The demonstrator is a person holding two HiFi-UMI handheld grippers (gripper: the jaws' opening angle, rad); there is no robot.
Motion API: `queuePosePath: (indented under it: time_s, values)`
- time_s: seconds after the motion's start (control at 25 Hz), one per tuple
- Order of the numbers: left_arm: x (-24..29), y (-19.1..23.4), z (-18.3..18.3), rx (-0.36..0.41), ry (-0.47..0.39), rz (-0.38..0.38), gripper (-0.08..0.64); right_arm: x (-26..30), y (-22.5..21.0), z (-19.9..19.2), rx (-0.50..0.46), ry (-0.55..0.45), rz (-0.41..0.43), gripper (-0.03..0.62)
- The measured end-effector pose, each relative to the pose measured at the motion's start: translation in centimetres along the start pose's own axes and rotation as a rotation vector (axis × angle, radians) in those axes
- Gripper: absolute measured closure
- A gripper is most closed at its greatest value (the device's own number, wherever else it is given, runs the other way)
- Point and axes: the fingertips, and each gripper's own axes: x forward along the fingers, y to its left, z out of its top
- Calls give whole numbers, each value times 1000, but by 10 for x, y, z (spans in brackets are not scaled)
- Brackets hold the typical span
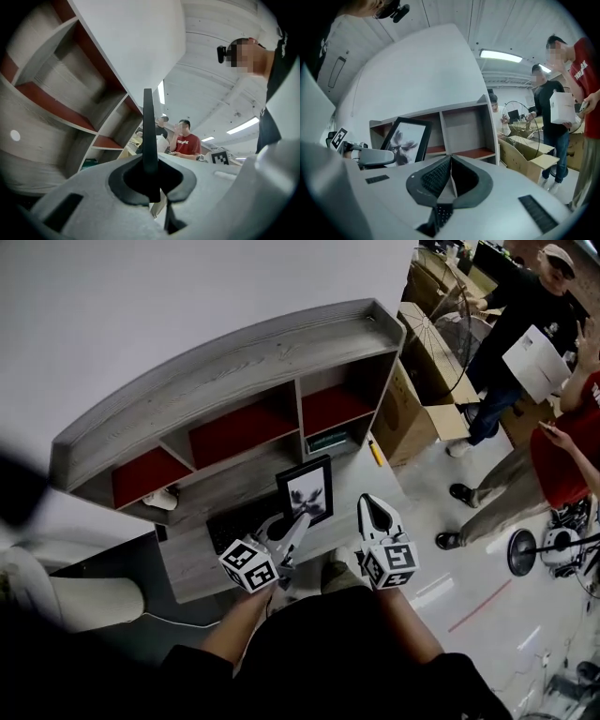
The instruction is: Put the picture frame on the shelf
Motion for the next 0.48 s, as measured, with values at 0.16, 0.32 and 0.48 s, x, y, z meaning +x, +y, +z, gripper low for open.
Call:
queuePosePath:
  time_s: [0.16,0.32,0.48]
  values:
    - [40,3,7,57,16,-3,529,23,-26,7,9,10,16,578]
    - [80,14,16,48,11,11,529,44,-55,18,17,7,23,578]
    - [121,35,22,35,-12,57,529,66,-82,28,30,-1,40,578]
